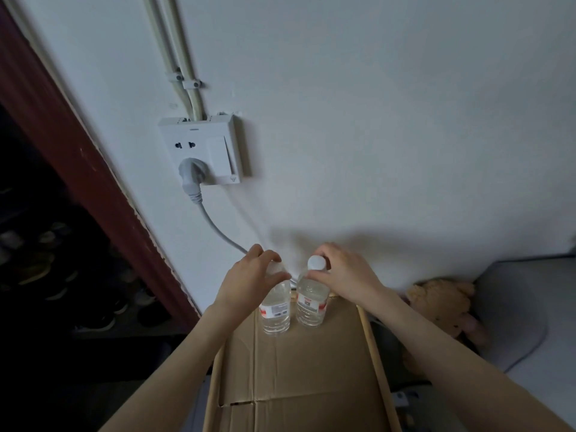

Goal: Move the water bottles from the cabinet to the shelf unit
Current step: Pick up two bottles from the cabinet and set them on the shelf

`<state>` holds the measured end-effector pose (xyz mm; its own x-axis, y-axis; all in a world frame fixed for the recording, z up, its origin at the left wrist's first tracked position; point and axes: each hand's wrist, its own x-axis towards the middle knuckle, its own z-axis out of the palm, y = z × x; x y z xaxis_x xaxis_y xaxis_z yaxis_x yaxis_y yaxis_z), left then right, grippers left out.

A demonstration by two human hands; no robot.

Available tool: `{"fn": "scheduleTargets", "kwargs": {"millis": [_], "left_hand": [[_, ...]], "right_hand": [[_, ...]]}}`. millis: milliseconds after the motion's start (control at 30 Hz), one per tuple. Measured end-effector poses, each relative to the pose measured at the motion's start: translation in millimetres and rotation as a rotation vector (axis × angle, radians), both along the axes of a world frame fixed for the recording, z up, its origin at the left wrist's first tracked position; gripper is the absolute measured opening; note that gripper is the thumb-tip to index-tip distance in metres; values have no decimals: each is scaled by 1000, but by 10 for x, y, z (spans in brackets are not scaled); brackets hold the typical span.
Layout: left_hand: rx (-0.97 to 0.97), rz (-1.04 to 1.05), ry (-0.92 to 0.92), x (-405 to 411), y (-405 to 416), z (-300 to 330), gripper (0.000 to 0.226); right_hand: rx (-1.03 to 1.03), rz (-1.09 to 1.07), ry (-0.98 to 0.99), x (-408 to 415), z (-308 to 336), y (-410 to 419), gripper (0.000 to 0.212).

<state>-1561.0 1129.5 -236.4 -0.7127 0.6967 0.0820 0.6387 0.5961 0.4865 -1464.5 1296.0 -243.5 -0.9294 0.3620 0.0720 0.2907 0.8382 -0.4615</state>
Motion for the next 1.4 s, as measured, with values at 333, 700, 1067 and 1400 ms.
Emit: {"fn": "scheduleTargets", "kwargs": {"millis": [333, 700, 1067, 1400], "left_hand": [[-1, -235, -118, -44, -119, 26, 40], [21, -88, -62, 1, -51, 15, 36], [0, -99, -32, -4, -73, -43, 40], [29, -4, 39, 43, 125, -77, 30]], "right_hand": [[-106, 132, -131, 81, 101, 66, 30], [-121, 146, -111, 22, 100, -9, 35], [-140, 153, -135, 39, 32, -44, 35], [-108, 106, -34, -27, -3, -31, 31]]}}
